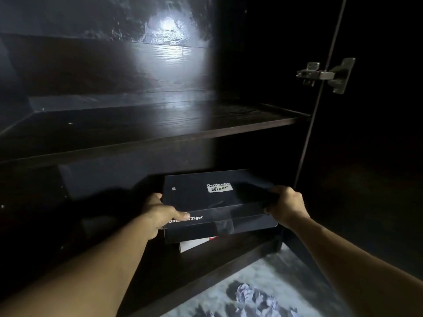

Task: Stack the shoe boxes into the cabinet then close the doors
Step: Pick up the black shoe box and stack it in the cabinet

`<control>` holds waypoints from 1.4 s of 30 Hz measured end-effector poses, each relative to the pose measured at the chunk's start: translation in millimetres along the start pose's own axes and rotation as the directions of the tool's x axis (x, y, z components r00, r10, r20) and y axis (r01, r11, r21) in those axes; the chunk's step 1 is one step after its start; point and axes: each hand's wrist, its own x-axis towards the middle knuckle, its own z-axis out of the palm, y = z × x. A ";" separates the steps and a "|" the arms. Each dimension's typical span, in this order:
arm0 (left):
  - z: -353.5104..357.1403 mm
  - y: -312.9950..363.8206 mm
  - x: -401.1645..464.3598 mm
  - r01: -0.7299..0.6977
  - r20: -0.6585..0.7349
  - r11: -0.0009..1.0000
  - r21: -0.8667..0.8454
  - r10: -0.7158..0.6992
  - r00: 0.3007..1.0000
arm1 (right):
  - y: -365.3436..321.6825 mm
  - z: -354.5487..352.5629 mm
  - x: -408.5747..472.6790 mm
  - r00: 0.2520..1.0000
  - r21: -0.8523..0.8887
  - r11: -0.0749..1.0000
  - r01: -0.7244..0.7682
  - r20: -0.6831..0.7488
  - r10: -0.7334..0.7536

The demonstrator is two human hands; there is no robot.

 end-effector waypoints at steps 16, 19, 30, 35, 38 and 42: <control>29.3 -9.4 26.5 -0.264 -0.249 0.884 0.386 0.375 0.893 | -36.9 75.0 19.3 0.958 -0.389 0.891 0.234 -0.061 -0.279; 31.0 -18.3 30.8 -0.427 -0.232 0.735 0.527 0.608 0.760 | -41.5 81.7 23.1 0.960 -0.369 0.895 0.252 -0.024 -0.280; 28.4 -17.4 40.6 -0.455 -0.208 0.727 0.514 0.621 0.756 | -46.2 82.2 38.8 0.953 -0.383 0.874 0.298 0.168 -0.251; 24.2 -14.9 47.8 -0.460 -0.175 0.739 0.493 0.602 0.779 | -45.2 84.9 43.0 0.955 -0.407 0.864 0.296 0.145 -0.259; 25.5 -15.7 46.7 -0.447 -0.180 0.741 0.501 0.594 0.784 | -41.7 86.0 45.1 0.946 -0.413 0.856 0.312 0.216 -0.241; 28.6 -11.3 38.6 -0.395 -0.162 0.733 0.553 0.560 0.812 | -35.6 73.7 39.5 0.919 -0.385 0.858 0.341 0.329 -0.217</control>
